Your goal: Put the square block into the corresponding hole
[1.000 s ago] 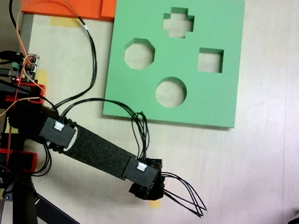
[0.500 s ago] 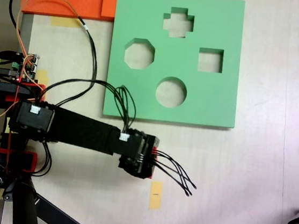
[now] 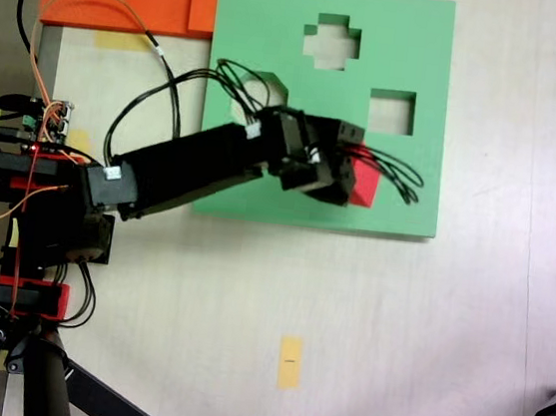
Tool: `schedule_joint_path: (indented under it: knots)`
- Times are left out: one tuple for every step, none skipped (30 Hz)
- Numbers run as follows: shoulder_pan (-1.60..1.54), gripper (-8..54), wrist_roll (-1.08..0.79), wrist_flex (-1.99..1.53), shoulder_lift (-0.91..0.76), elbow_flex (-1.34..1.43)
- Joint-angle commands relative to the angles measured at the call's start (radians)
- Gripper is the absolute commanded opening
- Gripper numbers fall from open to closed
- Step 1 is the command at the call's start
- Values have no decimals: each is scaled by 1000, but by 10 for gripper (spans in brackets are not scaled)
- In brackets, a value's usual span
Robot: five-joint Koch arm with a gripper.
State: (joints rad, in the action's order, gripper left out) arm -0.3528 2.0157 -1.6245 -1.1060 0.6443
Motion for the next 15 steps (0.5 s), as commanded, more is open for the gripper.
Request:
schedule_joint_path:
  knots:
    - [-55, 137, 23, -17, 55, -120]
    - [-78, 137, 23, -8, 84, -156]
    - [-98, 137, 20, 2, 114, -189]
    - [-114, 137, 20, 14, 130, -206]
    - [-127, 137, 20, 31, 138, -206]
    - [-140, 137, 20, 48, 149, -206]
    - [-150, 137, 20, 60, 158, -206]
    - [-156, 137, 20, 74, 166, -206]
    - [-163, 137, 20, 87, 172, -206]
    - [-169, 137, 20, 103, 179, -206]
    - [-172, 137, 20, 118, 186, -207]
    - [-175, 137, 20, 132, 192, -206]
    - [-176, 137, 20, 144, 196, -207]
    - [-176, 137, 20, 164, 207, -207]
    - [-176, 138, 20, 183, 216, -207]
